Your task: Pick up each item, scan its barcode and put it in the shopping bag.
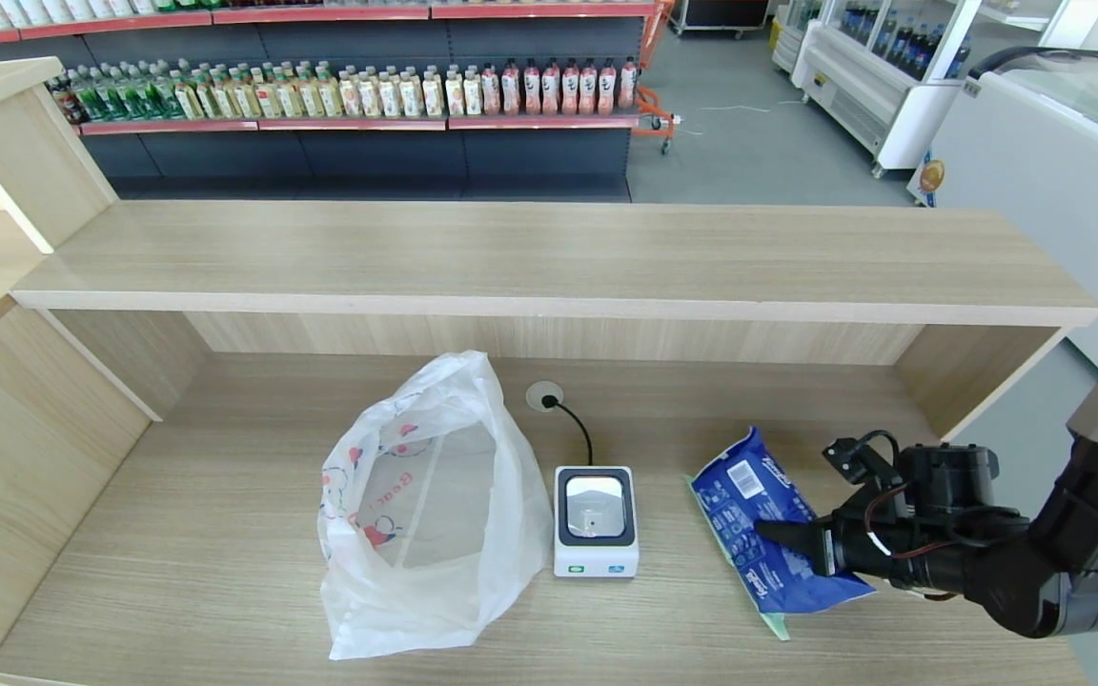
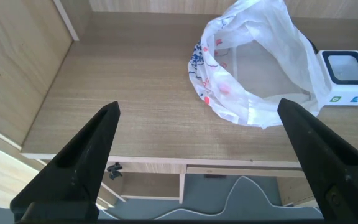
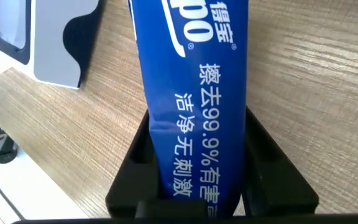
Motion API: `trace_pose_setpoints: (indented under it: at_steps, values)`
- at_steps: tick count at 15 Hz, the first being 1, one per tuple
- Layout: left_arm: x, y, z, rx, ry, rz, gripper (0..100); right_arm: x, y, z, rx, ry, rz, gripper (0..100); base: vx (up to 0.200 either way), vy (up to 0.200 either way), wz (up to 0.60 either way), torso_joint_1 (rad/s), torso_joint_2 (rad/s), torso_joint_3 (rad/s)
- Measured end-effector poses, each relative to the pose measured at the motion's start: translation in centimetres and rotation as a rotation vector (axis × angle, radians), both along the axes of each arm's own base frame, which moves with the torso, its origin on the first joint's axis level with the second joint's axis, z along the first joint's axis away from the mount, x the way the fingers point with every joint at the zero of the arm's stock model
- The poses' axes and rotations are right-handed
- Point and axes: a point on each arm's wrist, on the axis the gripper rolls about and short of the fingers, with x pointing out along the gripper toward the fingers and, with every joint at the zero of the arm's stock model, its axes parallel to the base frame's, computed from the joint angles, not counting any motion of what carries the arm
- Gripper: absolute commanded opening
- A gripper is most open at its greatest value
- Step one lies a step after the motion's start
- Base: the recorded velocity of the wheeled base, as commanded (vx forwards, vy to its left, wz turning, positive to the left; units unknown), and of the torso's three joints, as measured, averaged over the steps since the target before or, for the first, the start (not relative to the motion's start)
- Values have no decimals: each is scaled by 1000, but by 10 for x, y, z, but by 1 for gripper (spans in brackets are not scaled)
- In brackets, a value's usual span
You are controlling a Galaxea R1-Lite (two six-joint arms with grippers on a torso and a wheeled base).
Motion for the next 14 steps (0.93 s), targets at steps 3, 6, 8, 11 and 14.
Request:
trace_pose_setpoints:
  at_steps: [3,6,8,11,14]
  values:
    - [0,0,0,0,0,0,100,-2,1,-1,-37,-20,27,0,0,0,0,0,0,0]
    - [0,0,0,0,0,0,100,-4,1,-1,-25,-8,24,0,0,0,0,0,0,0]
    - [0,0,0,0,0,0,100,-5,1,3,18,18,12,0,0,0,0,0,0,0]
    - [0,0,0,0,0,-1,100,-5,1,11,49,8,7,0,0,0,0,0,0,0]
    - [0,0,0,0,0,0,100,-5,1,17,64,-3,5,0,0,0,0,0,0,0]
